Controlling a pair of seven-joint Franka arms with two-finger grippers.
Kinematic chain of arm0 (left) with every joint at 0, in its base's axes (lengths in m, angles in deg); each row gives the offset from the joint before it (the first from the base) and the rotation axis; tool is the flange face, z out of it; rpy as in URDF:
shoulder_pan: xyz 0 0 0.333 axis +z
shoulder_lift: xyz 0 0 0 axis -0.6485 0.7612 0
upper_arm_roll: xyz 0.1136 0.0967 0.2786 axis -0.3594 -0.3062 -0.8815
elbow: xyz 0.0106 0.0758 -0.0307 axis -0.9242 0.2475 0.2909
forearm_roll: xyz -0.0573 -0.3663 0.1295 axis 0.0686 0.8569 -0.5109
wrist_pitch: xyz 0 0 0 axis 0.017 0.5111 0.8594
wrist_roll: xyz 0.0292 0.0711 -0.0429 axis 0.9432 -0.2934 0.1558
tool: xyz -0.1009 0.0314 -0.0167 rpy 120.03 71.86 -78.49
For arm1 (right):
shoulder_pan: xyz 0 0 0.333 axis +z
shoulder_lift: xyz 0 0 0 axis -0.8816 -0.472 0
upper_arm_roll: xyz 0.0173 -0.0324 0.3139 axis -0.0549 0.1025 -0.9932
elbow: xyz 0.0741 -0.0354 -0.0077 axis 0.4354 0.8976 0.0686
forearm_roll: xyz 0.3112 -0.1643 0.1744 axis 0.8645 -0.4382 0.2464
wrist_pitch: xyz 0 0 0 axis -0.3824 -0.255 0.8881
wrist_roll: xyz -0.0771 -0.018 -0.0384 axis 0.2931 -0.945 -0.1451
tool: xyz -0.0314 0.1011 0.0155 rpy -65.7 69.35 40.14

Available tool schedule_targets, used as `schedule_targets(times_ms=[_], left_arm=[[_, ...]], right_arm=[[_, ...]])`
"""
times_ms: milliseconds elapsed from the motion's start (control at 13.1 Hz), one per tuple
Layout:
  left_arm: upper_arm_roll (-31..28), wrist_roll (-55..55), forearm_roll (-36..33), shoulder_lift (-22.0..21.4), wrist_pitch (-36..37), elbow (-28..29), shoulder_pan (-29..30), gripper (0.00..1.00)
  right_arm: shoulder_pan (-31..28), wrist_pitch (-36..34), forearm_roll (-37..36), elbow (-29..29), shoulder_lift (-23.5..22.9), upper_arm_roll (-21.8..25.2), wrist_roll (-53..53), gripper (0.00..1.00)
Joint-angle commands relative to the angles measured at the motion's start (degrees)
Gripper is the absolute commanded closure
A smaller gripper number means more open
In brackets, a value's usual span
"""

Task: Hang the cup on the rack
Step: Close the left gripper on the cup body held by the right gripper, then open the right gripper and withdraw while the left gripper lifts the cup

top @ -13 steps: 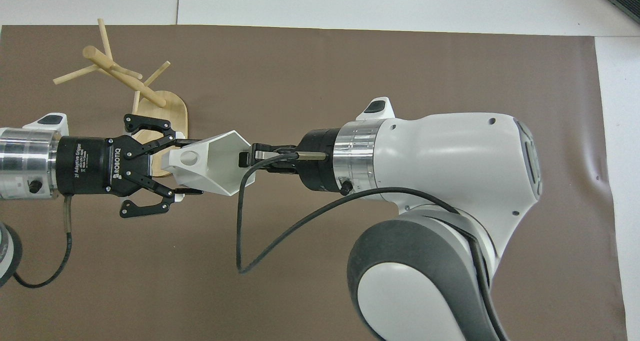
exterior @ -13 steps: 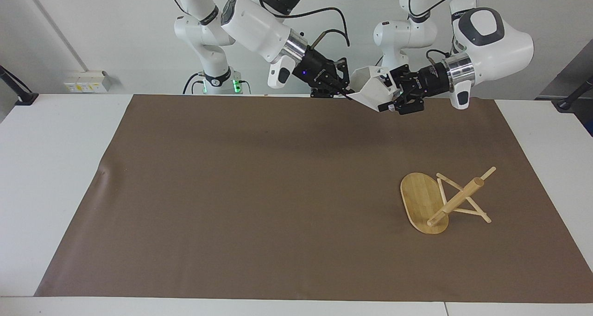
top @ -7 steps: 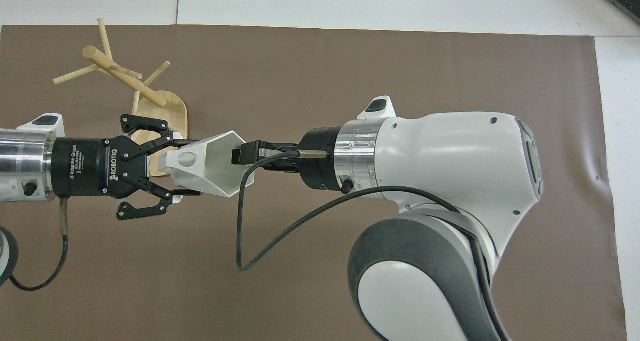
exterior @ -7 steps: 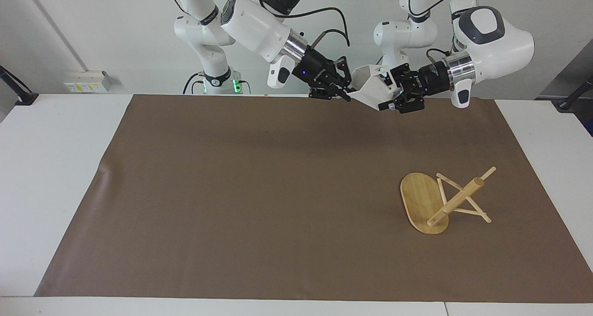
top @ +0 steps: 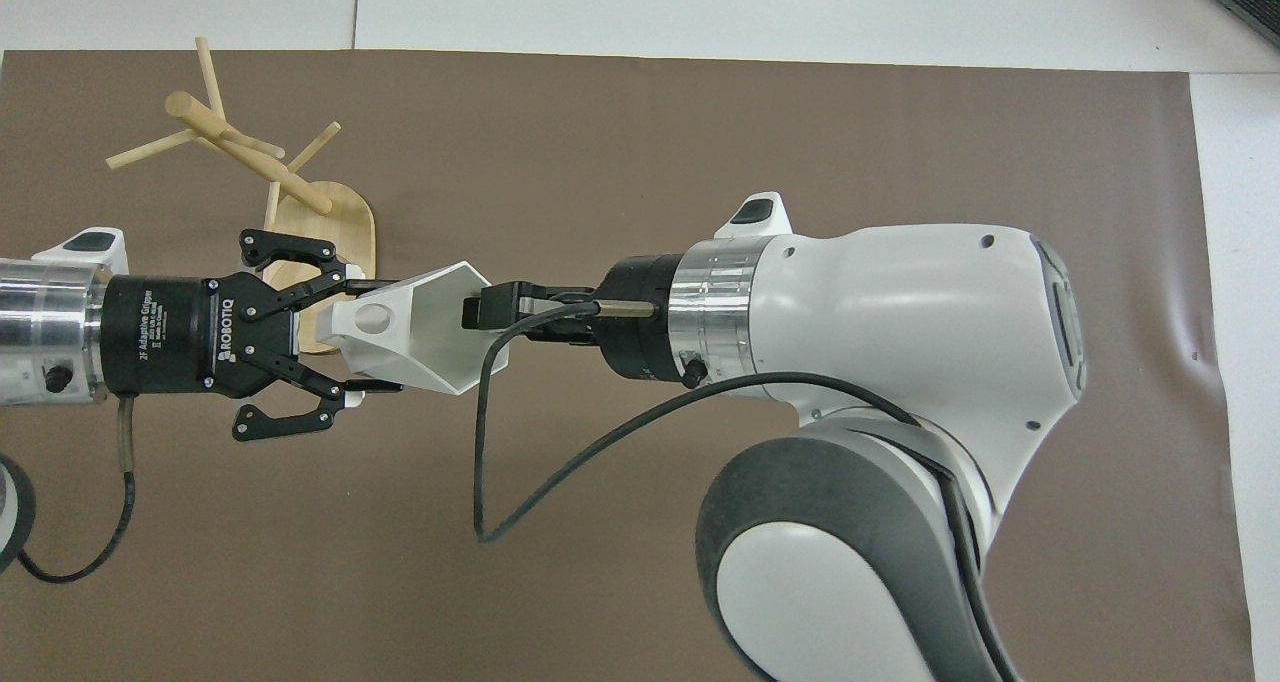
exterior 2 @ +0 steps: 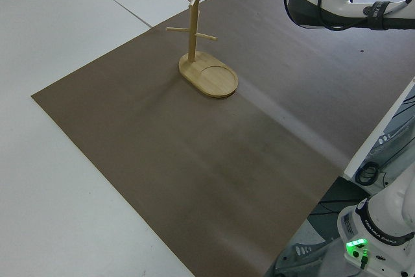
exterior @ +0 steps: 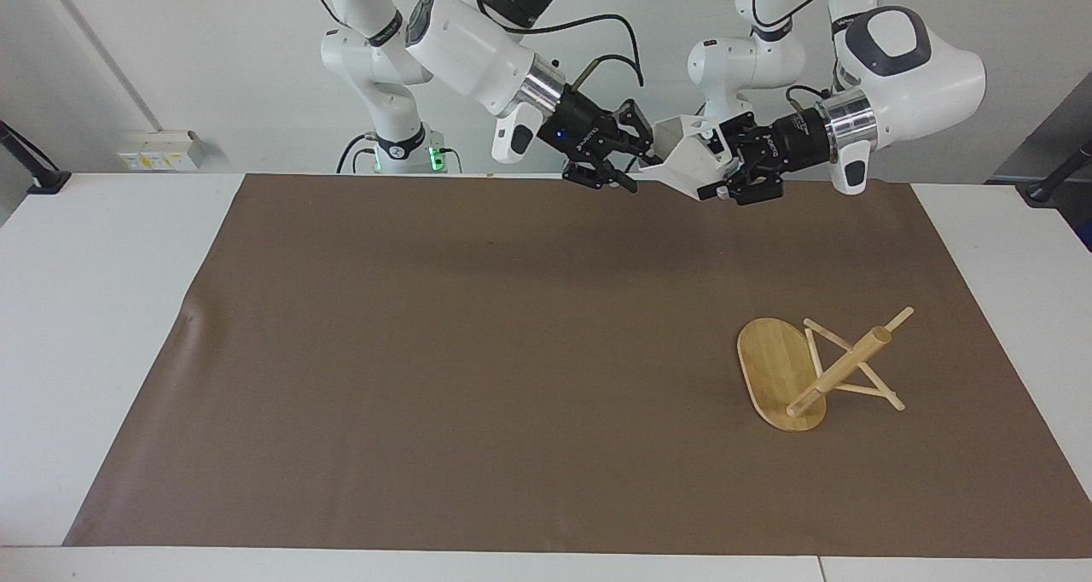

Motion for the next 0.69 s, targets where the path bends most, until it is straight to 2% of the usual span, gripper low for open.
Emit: schedule_targets(times_ms=[0,228,457,609], left_arm=[[0.09,4.40,-0.19,-1.57,-4.88,2.05,-0.76,1.00],[2.36,10.27,-2.48,-1.13,-10.93,2.13,-0.76,1.00],[2.82,18.00,-7.30,-0.60,-14.28,1.61,-0.76,1.00],[3.34,20.74,-7.85,-0.60,-16.22,1.96,-0.76,1.00]], right_arm=[[-0.78,0.45,-0.39,0.13,-0.01,-0.63,-0.76,0.00],[-0.78,0.45,-0.39,0.13,-0.01,-0.54,-0.76,0.00],[-0.96,0.10,-0.39,0.05,0.16,0.42,-0.76,0.00],[-0.96,-0.17,-0.39,-0.04,0.16,2.08,-0.68,0.00]])
